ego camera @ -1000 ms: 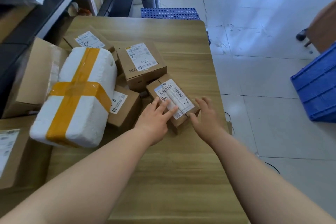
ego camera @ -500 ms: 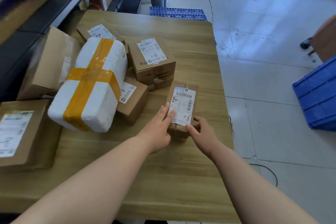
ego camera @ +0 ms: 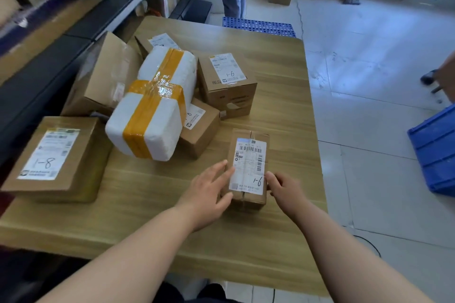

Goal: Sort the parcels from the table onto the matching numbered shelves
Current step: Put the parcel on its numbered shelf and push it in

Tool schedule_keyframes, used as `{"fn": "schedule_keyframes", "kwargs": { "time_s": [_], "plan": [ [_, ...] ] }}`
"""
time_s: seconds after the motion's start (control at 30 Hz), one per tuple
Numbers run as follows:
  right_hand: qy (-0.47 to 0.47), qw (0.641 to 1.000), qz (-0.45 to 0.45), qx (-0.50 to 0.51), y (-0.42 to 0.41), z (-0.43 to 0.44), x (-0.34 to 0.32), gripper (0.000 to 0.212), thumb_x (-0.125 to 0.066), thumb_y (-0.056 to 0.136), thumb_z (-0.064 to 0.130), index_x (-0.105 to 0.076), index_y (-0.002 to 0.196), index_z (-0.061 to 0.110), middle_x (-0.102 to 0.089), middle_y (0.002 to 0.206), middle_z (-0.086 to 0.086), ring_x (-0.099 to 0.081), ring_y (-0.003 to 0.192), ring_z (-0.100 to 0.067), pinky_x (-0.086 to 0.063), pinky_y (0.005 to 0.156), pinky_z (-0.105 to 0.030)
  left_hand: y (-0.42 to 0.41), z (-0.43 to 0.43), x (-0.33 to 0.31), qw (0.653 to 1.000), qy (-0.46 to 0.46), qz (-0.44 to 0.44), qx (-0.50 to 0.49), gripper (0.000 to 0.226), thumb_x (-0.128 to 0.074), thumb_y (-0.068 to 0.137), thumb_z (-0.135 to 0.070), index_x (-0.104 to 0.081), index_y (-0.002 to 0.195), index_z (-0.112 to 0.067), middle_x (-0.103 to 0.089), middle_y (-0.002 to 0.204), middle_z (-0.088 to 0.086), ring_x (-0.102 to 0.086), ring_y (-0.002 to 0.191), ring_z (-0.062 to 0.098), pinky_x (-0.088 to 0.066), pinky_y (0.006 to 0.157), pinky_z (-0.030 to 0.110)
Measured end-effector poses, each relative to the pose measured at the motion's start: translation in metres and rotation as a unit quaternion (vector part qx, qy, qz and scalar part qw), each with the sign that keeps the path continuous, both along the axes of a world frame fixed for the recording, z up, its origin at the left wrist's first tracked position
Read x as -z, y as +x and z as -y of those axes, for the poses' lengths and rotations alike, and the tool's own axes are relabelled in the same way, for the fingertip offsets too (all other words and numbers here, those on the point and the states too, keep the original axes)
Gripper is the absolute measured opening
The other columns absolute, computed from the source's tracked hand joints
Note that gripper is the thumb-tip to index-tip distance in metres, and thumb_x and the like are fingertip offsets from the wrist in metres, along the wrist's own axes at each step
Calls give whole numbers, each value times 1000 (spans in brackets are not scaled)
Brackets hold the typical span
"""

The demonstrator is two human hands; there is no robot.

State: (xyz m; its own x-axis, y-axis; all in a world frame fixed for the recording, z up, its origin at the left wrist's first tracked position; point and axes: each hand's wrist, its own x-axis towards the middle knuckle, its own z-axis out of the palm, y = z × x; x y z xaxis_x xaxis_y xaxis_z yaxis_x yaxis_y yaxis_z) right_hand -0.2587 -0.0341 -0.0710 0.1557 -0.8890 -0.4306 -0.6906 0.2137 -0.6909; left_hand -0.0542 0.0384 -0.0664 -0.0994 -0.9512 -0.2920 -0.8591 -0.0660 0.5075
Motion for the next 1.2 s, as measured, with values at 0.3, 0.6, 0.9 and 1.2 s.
{"fn": "schedule_keyframes", "kwargs": {
  "time_s": [0.3, 0.6, 0.9, 1.2],
  "plan": [
    [64, 985, 134, 88, -2, 7, 11, 62, -47, 95, 50, -28, 149, 27, -34, 153, 1, -35, 138, -20, -33, 112, -46, -1, 29, 12, 982, 85, -105, -135, 69, -36, 98, -51, 0, 154, -33, -11, 161, -6, -10, 148, 14, -15, 119, 39],
    [171, 946, 252, 112, 4, -14, 14, 30, -39, 101, 36, -60, 116, 22, -70, 109, 1, -66, 96, -13, -51, 76, -27, -27, 16, 20, 955, 134, -208, -161, 68, -36, 96, -55, 1, 152, -41, -22, 157, -2, -26, 143, 19, -24, 115, 37],
    [25, 920, 369, 128, 18, -33, -36, 41, -54, 88, 35, -60, 120, 9, -72, 109, -8, -71, 91, -16, -54, 66, -21, -16, 0, -34, 944, 3, -297, -143, 71, -47, 95, -50, -1, 149, -47, -13, 154, -10, -27, 135, 6, -23, 109, 26],
    [-56, 880, 470, 36, 89, -72, -120, 51, -23, 103, 35, -60, 125, 7, -67, 120, -12, -63, 113, -23, -50, 92, -32, 50, -54, -111, 924, -150, -319, -147, 87, -40, 72, -81, -13, 149, -48, -29, 146, -12, -33, 131, -6, -29, 112, 23]
  ]
}}
